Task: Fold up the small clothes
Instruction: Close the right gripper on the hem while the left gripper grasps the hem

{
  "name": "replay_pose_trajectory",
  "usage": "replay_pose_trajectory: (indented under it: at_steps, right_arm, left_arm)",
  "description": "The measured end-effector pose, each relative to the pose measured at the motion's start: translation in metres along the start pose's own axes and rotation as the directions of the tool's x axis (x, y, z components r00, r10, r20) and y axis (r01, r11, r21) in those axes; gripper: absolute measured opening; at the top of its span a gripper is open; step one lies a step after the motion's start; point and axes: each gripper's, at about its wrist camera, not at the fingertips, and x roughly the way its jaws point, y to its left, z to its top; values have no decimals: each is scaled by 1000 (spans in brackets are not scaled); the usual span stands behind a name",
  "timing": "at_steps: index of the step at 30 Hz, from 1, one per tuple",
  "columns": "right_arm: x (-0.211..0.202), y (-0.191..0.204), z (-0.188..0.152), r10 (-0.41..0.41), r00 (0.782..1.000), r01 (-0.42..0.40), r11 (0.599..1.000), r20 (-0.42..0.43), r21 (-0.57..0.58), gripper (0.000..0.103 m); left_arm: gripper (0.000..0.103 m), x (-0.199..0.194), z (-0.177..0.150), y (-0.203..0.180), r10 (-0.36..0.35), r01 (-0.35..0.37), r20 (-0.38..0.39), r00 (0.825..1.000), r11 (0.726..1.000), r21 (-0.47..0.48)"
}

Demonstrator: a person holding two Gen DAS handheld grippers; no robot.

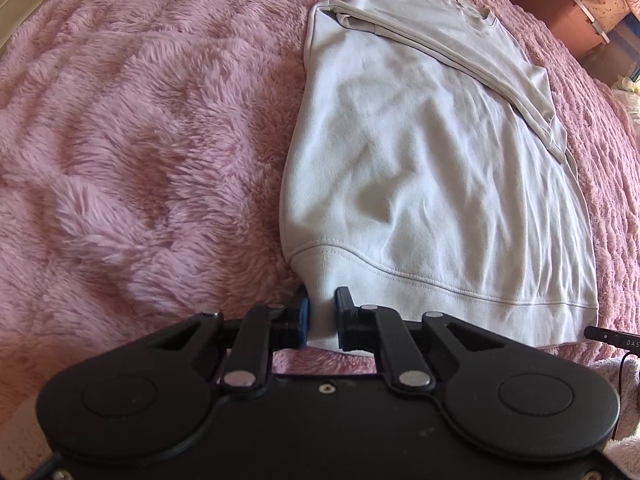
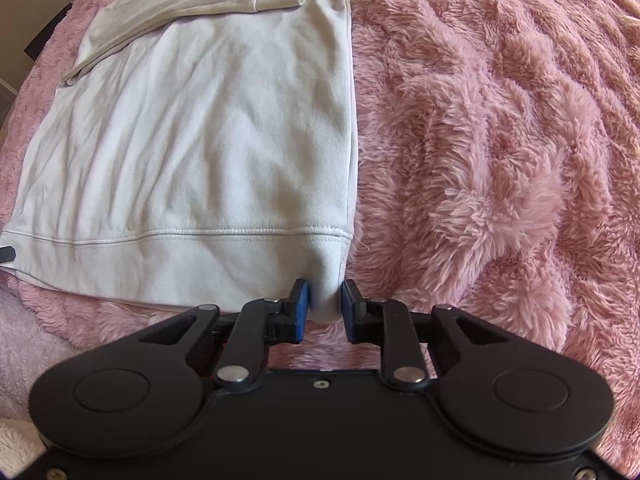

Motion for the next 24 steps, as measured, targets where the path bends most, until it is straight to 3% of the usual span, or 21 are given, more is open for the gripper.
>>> replay_pose_trajectory:
  at_steps: [6, 15, 20, 24]
  right_arm:
    - [-9, 3, -2, 27, 999, -26, 1000, 18, -6, 11]
    - [-29, 0, 0, 108, 992, -110, 993, 62, 37, 10]
    - [-41, -4, 11, 137, 982, -147, 986, 128, 75, 9]
    - [-56, -9, 30, 154, 960, -183, 977, 232, 108, 9]
  left_arm:
    - [5, -15, -1, 1, -23, 23, 16, 1000, 1000, -2]
    - [1, -37, 9, -8, -142, 143, 81, 986, 990, -4]
    - [1, -45, 23, -10, -143, 147, 140, 980, 989, -22]
    - [1, -52, 42, -17, -176, 179, 171, 970, 984, -5]
